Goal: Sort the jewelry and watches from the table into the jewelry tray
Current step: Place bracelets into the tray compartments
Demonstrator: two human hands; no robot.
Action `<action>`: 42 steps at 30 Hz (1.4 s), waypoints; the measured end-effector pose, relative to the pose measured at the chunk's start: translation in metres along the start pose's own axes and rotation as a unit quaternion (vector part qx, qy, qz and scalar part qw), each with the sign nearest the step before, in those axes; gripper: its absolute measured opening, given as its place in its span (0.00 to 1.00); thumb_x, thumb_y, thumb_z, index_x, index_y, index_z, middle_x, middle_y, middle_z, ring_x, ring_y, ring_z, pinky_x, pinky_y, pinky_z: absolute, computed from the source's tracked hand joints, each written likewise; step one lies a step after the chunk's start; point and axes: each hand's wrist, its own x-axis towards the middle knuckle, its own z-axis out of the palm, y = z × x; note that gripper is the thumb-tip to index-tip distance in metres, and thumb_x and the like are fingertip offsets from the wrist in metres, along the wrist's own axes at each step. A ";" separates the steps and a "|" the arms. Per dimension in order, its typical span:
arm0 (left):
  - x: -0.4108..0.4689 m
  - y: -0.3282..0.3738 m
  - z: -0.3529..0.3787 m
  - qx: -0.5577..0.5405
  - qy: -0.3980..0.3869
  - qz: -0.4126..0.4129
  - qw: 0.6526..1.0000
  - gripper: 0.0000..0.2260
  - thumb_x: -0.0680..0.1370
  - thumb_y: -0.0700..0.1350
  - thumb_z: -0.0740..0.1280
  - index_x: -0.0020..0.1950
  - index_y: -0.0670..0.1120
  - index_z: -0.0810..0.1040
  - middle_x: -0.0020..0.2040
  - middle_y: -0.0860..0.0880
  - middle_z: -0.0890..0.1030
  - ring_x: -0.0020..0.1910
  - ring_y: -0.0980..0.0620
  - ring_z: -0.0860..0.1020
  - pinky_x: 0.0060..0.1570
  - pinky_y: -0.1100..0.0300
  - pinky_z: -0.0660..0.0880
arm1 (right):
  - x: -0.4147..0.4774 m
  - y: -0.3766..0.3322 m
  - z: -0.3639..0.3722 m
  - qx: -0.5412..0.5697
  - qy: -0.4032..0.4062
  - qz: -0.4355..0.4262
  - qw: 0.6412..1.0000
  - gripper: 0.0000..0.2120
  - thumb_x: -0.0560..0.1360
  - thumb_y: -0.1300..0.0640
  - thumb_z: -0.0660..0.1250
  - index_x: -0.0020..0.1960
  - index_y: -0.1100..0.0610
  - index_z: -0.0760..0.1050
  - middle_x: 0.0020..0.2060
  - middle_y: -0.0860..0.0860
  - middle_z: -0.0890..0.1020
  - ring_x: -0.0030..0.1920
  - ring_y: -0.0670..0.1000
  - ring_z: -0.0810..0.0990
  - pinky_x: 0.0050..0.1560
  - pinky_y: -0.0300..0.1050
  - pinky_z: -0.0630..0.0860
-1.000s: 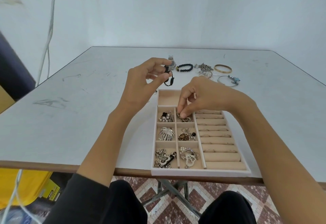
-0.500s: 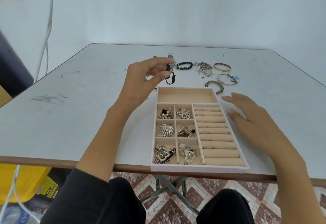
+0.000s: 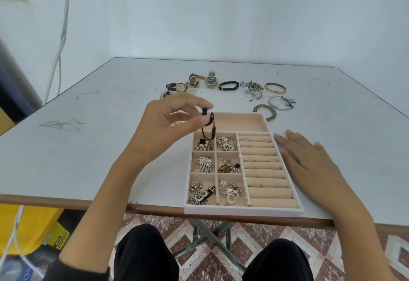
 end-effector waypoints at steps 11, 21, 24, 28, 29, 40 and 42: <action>-0.023 0.005 -0.006 0.009 -0.033 -0.043 0.999 0.11 0.69 0.42 0.73 0.51 0.44 0.84 0.44 0.47 0.85 0.44 0.49 0.82 0.50 0.67 0.75 | 0.000 -0.001 0.000 -0.004 0.003 0.000 1.000 0.22 0.82 0.46 0.46 0.76 0.43 0.57 0.77 0.44 0.55 0.77 0.43 0.49 0.75 0.47 0.42; -0.025 -0.006 -0.001 0.084 -0.080 -0.051 0.992 0.08 0.71 0.45 0.74 0.50 0.48 0.83 0.43 0.53 0.84 0.46 0.56 0.81 0.52 0.65 0.75 | 0.001 0.000 0.001 -0.005 0.007 0.000 1.000 0.22 0.82 0.45 0.46 0.76 0.43 0.58 0.77 0.44 0.55 0.77 0.43 0.49 0.75 0.47 0.42; -0.027 -0.008 -0.002 0.117 -0.086 -0.049 0.988 0.07 0.72 0.45 0.74 0.49 0.51 0.83 0.43 0.57 0.83 0.47 0.58 0.80 0.52 0.62 0.74 | 0.000 0.000 0.001 0.000 0.007 0.000 1.000 0.22 0.82 0.46 0.46 0.76 0.43 0.58 0.77 0.44 0.55 0.77 0.43 0.49 0.75 0.46 0.41; -0.027 -0.009 -0.003 0.135 -0.096 -0.033 0.986 0.08 0.72 0.47 0.74 0.51 0.54 0.84 0.45 0.57 0.82 0.48 0.56 0.78 0.50 0.60 0.72 | 0.000 0.000 0.001 -0.006 0.007 0.000 1.000 0.22 0.82 0.46 0.46 0.76 0.43 0.57 0.77 0.44 0.55 0.77 0.43 0.49 0.75 0.46 0.41; -0.028 -0.009 -0.004 0.138 -0.101 -0.028 0.985 0.09 0.72 0.47 0.74 0.51 0.54 0.84 0.44 0.57 0.82 0.48 0.55 0.77 0.50 0.60 0.71 | 0.000 0.000 0.002 -0.007 0.007 0.000 1.000 0.22 0.82 0.46 0.46 0.76 0.43 0.57 0.77 0.44 0.55 0.77 0.43 0.49 0.75 0.47 0.41; -0.030 -0.012 -0.005 0.185 -0.157 0.045 0.969 0.10 0.73 0.54 0.70 0.53 0.56 0.84 0.47 0.58 0.82 0.51 0.50 0.77 0.53 0.50 0.74 | 0.000 0.000 0.002 -0.012 0.008 0.002 1.000 0.22 0.82 0.46 0.46 0.76 0.43 0.57 0.77 0.44 0.55 0.77 0.43 0.49 0.75 0.46 0.41; -0.030 -0.011 -0.005 0.184 -0.151 0.042 0.970 0.09 0.72 0.52 0.71 0.51 0.56 0.84 0.46 0.57 0.82 0.51 0.50 0.78 0.53 0.48 0.74 | 0.000 0.000 0.002 -0.011 0.008 0.002 1.000 0.22 0.82 0.46 0.46 0.76 0.44 0.58 0.77 0.44 0.55 0.77 0.44 0.49 0.75 0.46 0.41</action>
